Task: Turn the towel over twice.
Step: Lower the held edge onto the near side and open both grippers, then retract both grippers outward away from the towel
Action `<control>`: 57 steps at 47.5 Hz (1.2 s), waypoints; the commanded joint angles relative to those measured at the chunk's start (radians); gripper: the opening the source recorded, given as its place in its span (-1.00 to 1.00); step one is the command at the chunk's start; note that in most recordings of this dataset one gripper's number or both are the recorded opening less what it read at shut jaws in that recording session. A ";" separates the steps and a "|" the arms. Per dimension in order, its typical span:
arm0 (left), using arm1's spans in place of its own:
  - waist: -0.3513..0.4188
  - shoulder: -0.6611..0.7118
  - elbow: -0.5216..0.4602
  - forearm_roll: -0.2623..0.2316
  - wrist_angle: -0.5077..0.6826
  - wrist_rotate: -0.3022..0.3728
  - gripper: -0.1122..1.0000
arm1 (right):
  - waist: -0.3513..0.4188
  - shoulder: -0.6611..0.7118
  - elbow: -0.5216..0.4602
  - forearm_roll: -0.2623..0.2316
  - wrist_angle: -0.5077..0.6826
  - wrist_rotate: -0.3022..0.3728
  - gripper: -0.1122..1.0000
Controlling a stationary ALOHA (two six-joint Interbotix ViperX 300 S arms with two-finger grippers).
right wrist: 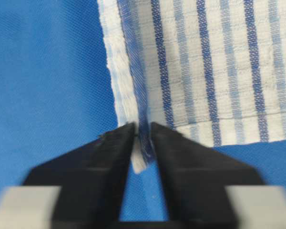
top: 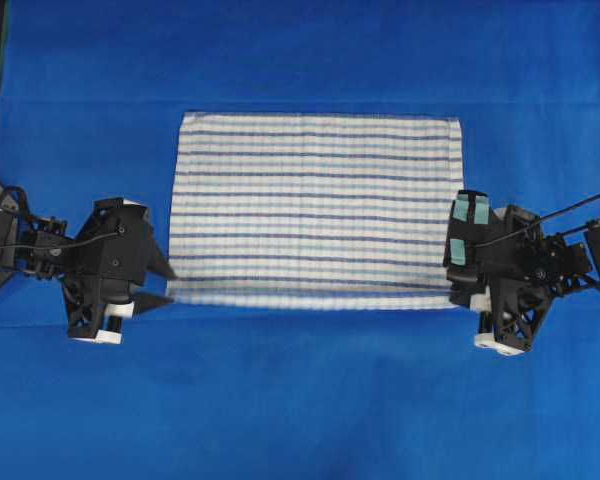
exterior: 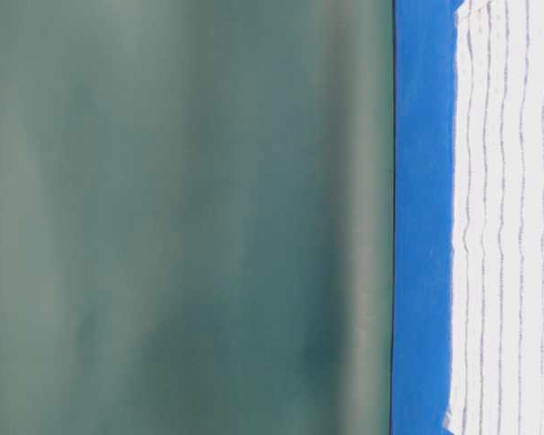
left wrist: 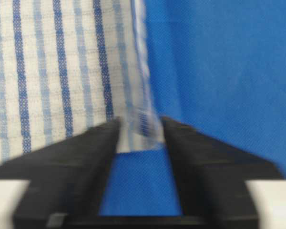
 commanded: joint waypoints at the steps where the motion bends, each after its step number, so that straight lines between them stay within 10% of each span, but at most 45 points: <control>1: 0.003 -0.008 -0.025 -0.002 -0.002 0.003 0.09 | 0.000 -0.014 -0.025 -0.003 0.002 -0.006 0.04; 8: 0.003 -0.032 -0.051 -0.002 0.023 0.005 0.63 | -0.002 -0.049 -0.040 -0.025 0.031 -0.014 0.34; 36: 0.109 -0.356 -0.095 -0.002 0.057 0.071 0.57 | -0.120 -0.403 -0.044 -0.396 -0.051 -0.012 0.25; 57: 0.227 -0.723 0.031 0.002 0.057 0.081 0.57 | -0.288 -0.687 0.048 -0.476 -0.100 -0.012 0.24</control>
